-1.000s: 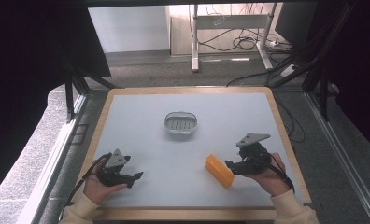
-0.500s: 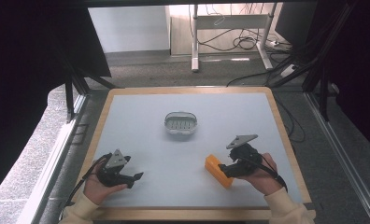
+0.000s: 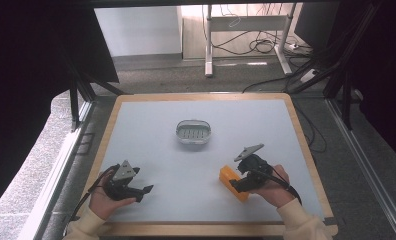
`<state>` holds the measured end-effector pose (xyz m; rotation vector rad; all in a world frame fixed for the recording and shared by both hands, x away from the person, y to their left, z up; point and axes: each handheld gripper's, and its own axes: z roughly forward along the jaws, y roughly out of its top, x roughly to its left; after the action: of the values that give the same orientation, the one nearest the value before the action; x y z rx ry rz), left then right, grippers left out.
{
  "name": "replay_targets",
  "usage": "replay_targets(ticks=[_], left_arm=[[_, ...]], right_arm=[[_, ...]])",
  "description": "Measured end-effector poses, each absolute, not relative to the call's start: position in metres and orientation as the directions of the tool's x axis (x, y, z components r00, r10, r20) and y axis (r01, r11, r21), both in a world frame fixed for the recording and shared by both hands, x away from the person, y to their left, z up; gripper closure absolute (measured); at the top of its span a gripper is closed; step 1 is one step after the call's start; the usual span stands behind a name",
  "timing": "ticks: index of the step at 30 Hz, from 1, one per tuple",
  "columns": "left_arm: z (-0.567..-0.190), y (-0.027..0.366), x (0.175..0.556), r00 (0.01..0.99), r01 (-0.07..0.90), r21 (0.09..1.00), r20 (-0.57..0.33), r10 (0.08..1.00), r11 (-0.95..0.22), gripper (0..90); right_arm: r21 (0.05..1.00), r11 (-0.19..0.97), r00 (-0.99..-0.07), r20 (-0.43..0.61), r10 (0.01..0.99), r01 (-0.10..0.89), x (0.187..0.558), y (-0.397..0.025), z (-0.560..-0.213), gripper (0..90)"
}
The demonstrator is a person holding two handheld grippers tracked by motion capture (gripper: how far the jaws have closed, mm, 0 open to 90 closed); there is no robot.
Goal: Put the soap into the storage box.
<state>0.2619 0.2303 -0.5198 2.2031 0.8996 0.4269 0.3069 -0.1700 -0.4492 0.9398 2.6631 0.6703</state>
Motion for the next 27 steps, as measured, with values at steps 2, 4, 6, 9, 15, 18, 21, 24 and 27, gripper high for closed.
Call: replay_targets(ticks=[2, 4, 6, 9, 15, 18, 21, 24, 27], left_arm=[[-0.52, 0.23, 0.262, 0.702, 0.476, 0.719, 0.037, 0.711, -0.507, 19.6], [-0.519, 0.231, 0.261, 0.697, 0.479, 0.72, 0.037, 0.716, -0.503, 19.5], [-0.519, 0.231, 0.261, 0.695, 0.478, 0.722, 0.037, 0.718, -0.5, 19.5], [-0.519, 0.231, 0.262, 0.698, 0.479, 0.72, 0.035, 0.715, -0.502, 19.5], [-0.518, 0.232, 0.261, 0.698, 0.477, 0.721, 0.037, 0.715, -0.503, 19.5], [-0.518, 0.232, 0.261, 0.698, 0.476, 0.722, 0.038, 0.715, -0.502, 19.5], [-0.519, 0.232, 0.261, 0.702, 0.48, 0.715, 0.035, 0.712, -0.508, 19.3], [-0.52, 0.233, 0.262, 0.702, 0.481, 0.714, 0.033, 0.711, -0.508, 19.3], [-0.52, 0.233, 0.261, 0.702, 0.483, 0.714, 0.03, 0.712, -0.507, 19.3]], right_arm=[[0.483, 0.695, -0.769, -0.066, 0.636, 0.533, 0.308, -0.168, -0.451, 28.1], [0.463, 0.704, -0.773, -0.059, 0.631, 0.539, 0.31, -0.165, -0.455, 27.8], [0.457, 0.708, -0.776, -0.058, 0.628, 0.539, 0.311, -0.164, -0.457, 27.8], [0.425, 0.721, -0.78, -0.051, 0.623, 0.548, 0.313, -0.159, -0.463, 27.9], [0.354, 0.739, -0.779, -0.047, 0.625, 0.572, 0.319, -0.152, -0.473, 38.9], [0.326, 0.745, -0.777, -0.046, 0.628, 0.582, 0.322, -0.149, -0.478, 44.8], [0.286, 0.754, -0.783, -0.019, 0.621, 0.591, 0.324, -0.145, -0.484, 55.6], [0.275, 0.759, -0.785, -0.024, 0.62, 0.591, 0.324, -0.143, -0.485, 57.3], [0.262, 0.756, -0.776, -0.037, 0.629, 0.6, 0.323, -0.14, -0.485, 58.8]])
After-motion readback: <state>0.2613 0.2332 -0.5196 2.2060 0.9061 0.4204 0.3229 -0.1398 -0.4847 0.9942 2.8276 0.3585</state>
